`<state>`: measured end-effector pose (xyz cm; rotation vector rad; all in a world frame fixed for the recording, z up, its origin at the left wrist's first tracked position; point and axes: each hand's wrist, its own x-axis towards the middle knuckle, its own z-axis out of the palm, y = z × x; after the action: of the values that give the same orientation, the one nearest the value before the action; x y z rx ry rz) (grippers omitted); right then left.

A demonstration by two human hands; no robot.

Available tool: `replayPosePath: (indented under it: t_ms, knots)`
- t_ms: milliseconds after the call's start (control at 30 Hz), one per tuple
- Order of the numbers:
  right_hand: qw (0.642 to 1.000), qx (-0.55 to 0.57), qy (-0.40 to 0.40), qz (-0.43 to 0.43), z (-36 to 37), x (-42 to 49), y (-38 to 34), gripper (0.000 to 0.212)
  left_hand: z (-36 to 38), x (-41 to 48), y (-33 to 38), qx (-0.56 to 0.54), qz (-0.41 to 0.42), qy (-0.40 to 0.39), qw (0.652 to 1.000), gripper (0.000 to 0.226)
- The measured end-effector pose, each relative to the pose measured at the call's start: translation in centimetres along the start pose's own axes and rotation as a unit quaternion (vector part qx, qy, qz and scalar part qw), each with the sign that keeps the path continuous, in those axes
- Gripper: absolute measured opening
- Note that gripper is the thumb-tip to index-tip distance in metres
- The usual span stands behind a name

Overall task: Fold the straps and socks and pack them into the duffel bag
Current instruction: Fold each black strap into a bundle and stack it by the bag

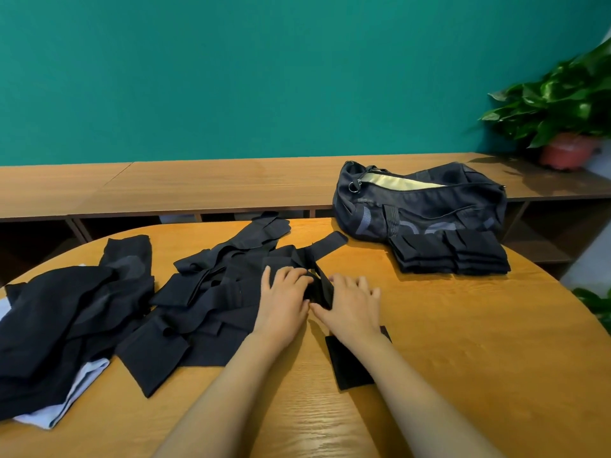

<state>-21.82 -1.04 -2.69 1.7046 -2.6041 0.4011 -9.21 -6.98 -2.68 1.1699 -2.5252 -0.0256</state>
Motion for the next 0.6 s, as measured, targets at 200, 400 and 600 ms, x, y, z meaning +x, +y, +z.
replayPosePath:
  t_ms: [200, 400, 600]
  knots:
    - [1.0, -0.004, -0.028, 0.0, 0.0, 3.1, 0.5, 0.032, 1.3, 2.2, -1.6, 0.076, 0.05, -0.077, 0.993, 0.031]
    - [0.994, 0.106, 0.031, 0.011, -0.8, 2.4, 3.3, 0.026, 1.9, 4.3, -1.3, -0.095, 0.061, 0.087, 0.99, 0.017]
    - [0.991, 0.118, 0.062, 0.023, -1.2, 1.6, 4.6, 0.024, 1.5, 8.5, -1.2, -0.086, -0.046, -0.057, 0.994, 0.055]
